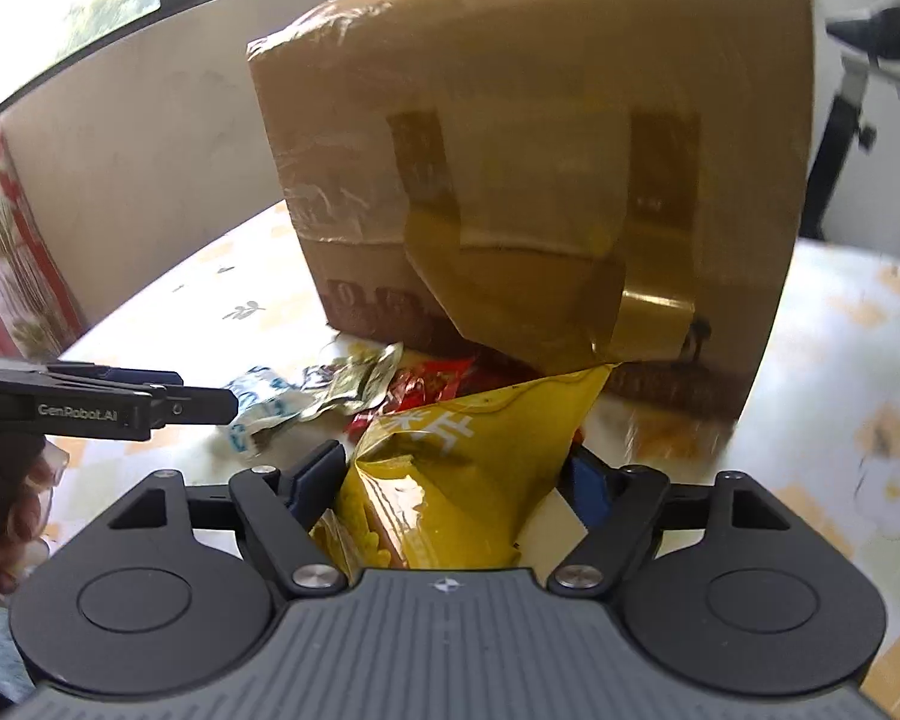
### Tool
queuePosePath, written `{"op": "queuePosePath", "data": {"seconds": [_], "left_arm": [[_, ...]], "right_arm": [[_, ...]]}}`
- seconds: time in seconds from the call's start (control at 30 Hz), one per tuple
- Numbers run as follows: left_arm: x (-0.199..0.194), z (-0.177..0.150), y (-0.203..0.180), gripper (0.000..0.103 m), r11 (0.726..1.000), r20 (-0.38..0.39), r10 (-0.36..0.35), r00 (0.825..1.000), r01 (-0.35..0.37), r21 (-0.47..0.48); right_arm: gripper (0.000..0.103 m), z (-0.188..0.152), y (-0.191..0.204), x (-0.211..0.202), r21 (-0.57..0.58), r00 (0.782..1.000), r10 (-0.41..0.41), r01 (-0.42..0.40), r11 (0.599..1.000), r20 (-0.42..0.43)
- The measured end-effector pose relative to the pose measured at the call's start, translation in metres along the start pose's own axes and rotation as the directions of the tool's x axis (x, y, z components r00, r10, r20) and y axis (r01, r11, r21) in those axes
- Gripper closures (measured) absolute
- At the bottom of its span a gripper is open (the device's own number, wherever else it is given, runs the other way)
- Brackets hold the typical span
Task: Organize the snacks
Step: 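Close the left tool on the white-blue candy packet and lift it, then carry the yellow chip bag and candy packet up over the box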
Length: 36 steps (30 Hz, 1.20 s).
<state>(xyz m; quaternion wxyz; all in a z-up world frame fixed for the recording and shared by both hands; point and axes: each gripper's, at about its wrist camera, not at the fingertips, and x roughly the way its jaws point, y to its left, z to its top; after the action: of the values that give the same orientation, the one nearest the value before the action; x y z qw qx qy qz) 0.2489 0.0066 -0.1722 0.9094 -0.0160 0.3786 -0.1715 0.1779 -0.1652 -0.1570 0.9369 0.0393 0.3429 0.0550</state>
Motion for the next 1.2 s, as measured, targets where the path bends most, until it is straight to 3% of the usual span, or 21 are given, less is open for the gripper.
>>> {"op": "queuePosePath", "data": {"seconds": [0.37,0.47,0.57,0.9,1.2], "left_arm": [[0.035,0.002,-0.006,0.021,0.999,-0.047,-0.001,0.999,0.003,0.043],[0.032,0.0,-0.004,0.042,0.999,-0.021,-0.039,0.999,0.04,0.015],[0.022,-0.004,-0.008,0.048,1.0,0.02,-0.015,1.0,0.014,0.028],[-0.012,-0.011,-0.001,0.049,1.0,0.088,-0.016,0.996,0.017,-0.016],[-0.025,-0.01,0.002,0.049,0.999,0.102,-0.017,0.995,0.02,-0.033]], "right_arm": [[0.026,-0.005,-0.004,0.002,0.035,1.0,0.001,-0.002,0.999,0.019],[0.025,-0.007,-0.005,0.002,0.044,1.0,0.001,-0.002,0.999,0.024],[0.026,-0.008,-0.007,0.002,0.056,1.0,0.005,-0.007,0.998,0.025],[0.026,-0.01,-0.007,-0.001,0.068,0.999,0.024,-0.027,0.997,0.038],[0.029,-0.01,0.001,-0.013,0.041,0.997,0.044,-0.046,0.998,0.058]]}}
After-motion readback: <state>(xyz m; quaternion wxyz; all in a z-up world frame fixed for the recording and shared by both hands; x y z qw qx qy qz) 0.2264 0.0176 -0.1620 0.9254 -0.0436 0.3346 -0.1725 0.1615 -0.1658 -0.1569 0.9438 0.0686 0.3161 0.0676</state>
